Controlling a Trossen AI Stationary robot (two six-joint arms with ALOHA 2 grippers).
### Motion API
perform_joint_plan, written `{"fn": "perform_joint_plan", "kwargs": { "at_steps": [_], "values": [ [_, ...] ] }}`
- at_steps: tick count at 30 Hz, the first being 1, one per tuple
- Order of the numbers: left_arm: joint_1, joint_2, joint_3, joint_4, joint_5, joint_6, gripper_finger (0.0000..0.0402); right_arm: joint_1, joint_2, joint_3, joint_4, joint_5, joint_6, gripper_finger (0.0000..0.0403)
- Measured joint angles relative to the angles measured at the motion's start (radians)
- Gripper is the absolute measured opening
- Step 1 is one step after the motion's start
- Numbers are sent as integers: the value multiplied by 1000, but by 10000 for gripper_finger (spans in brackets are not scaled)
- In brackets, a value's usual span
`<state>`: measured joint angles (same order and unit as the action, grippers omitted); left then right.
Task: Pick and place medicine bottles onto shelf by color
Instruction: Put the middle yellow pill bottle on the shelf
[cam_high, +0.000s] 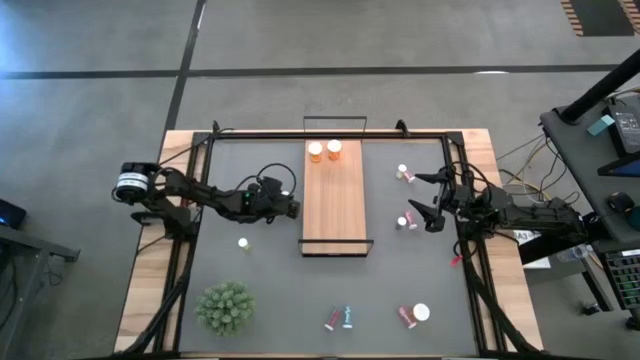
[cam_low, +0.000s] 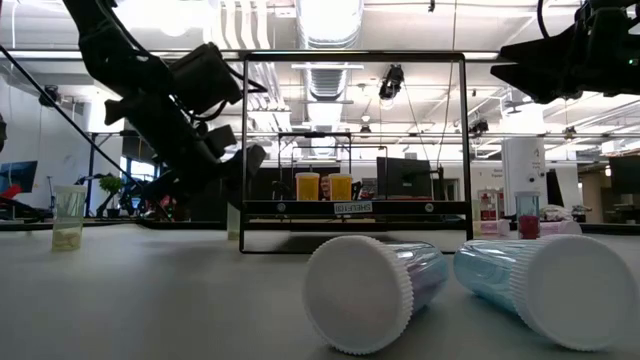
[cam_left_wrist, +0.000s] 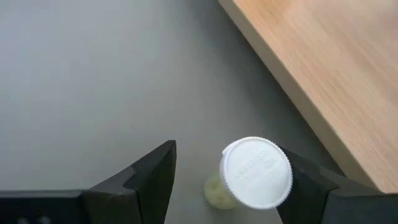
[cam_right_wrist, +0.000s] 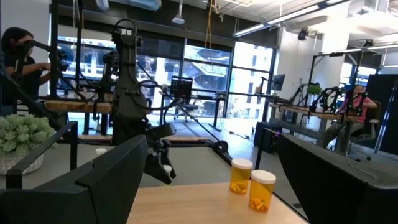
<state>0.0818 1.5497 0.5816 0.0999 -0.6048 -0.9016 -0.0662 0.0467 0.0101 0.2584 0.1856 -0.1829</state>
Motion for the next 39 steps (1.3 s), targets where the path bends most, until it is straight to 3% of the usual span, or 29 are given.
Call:
{"fn": "perform_joint_plan", "kwargs": {
  "at_steps": [17, 28, 39],
  "values": [
    [0, 0, 1, 0, 2, 25, 85, 0, 0, 0, 0, 0, 0, 350],
    [1, -6, 27, 2, 6, 34, 84, 0, 0, 0, 0, 0, 0, 350],
    [4, -63, 133, -4, -10, 345, 84, 0, 0, 0, 0, 0, 0, 350]
  ]
}}
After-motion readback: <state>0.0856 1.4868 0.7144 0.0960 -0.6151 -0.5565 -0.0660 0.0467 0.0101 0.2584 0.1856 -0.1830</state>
